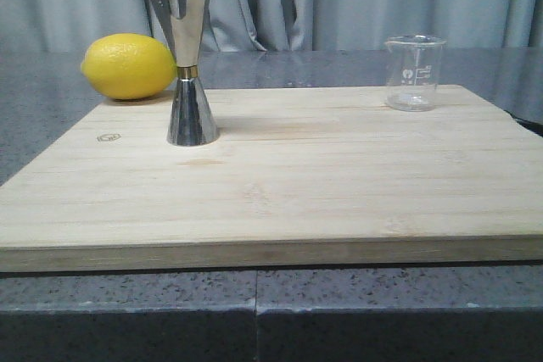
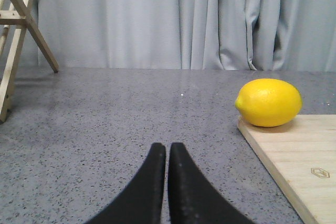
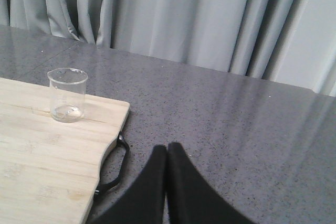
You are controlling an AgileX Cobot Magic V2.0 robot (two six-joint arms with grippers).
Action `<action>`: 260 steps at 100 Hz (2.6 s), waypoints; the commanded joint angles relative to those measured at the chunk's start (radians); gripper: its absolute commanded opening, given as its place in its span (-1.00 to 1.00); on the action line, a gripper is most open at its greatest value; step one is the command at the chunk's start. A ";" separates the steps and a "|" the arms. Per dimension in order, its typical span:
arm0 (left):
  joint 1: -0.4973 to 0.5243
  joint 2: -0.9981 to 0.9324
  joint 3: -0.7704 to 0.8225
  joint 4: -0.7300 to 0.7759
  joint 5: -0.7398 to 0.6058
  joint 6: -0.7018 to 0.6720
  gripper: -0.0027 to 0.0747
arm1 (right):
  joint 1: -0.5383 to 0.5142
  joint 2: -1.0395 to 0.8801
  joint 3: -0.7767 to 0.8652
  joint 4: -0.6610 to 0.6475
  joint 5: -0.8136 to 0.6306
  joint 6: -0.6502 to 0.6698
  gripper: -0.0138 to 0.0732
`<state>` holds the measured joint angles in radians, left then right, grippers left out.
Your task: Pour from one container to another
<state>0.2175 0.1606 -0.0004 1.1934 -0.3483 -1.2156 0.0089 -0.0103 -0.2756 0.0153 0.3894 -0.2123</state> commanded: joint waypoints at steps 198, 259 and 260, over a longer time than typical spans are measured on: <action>-0.233 -0.190 0.033 -1.260 0.348 1.190 -0.98 | -0.006 -0.011 -0.025 -0.001 -0.080 -0.005 -0.83; -0.233 -0.190 0.033 -1.301 0.348 1.230 -0.98 | -0.006 -0.011 -0.025 -0.001 -0.080 -0.005 -0.83; -0.233 -0.190 0.033 -1.301 0.348 1.230 -0.98 | -0.006 -0.011 -0.025 -0.001 -0.080 -0.005 -0.83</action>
<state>-0.0145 -0.0058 0.0032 -0.0968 0.0779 0.0102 0.0089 -0.0103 -0.2741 0.0157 0.3894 -0.2123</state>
